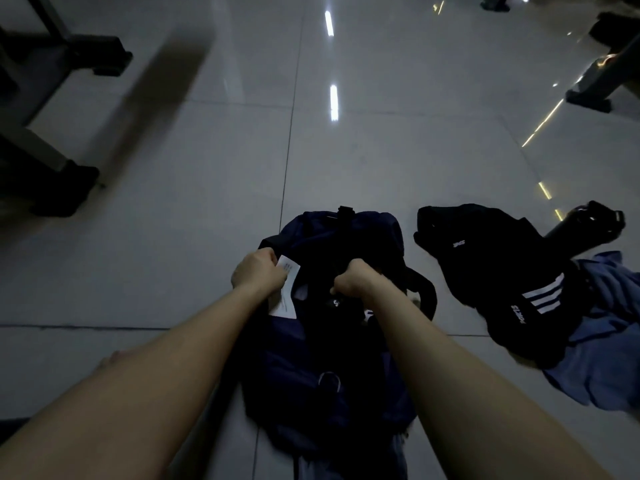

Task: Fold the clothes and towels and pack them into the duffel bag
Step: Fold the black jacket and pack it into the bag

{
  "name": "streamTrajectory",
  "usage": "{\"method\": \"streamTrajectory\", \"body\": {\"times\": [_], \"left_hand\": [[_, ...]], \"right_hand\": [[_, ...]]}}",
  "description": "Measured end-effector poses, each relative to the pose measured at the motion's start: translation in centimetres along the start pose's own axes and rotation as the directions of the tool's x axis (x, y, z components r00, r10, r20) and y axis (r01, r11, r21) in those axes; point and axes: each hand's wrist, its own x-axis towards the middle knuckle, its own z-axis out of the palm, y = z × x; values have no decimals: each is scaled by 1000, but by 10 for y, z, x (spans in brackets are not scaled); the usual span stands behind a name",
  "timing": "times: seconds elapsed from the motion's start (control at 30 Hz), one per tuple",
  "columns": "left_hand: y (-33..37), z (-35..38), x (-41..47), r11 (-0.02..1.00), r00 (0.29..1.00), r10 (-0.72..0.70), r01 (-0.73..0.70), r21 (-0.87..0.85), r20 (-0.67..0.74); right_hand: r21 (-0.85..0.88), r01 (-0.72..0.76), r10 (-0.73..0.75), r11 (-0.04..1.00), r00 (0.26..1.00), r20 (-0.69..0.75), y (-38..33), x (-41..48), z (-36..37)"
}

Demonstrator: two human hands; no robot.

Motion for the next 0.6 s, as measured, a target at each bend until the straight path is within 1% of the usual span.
{"method": "streamTrajectory", "body": {"times": [0.03, 0.07, 0.17, 0.2, 0.23, 0.3, 0.37, 0.43, 0.5, 0.57, 0.6], "left_hand": [[-1, -1, 1, 1000, 1000, -2, 2, -21, 5], [-2, -2, 2, 999, 1000, 2, -2, -34, 3], [-4, -1, 2, 997, 999, 36, -36, -63, -2], [-4, -1, 2, 995, 999, 45, -45, -89, 0], [-3, -1, 2, 992, 999, 45, -44, -121, 4], [0, -2, 1, 982, 999, 34, -29, -187, 24], [5, -5, 0, 972, 998, 36, -24, -233, 44], [8, -8, -1, 970, 998, 28, -14, -242, 52], [8, -9, -1, 971, 999, 4, 5, -240, 38], [6, -8, -2, 964, 1000, -9, 11, -267, 10], [4, -6, -2, 957, 1000, -6, 6, -292, -1]], "right_hand": [[11, -55, 54, 998, 998, 40, 0, 4, 0], [51, -77, 74, 996, 996, 58, 0, 10, -1], [236, -51, 56, 970, 998, -12, -7, 9, -5], [222, -5, 22, 975, 997, -74, -6, 10, -6], [150, 37, -13, 988, 988, -156, -6, 9, -5], [33, 105, -90, 994, 946, -312, -6, 2, 0], [35, 160, -132, 987, 904, -406, -4, 0, 5], [106, 204, -131, 973, 870, -476, -3, 0, 9], [239, 237, -91, 942, 864, -496, -6, 0, 8], [382, 295, -62, 876, 854, -517, -9, 1, 9], [426, 320, -55, 846, 848, -527, -11, 0, 11]]}}
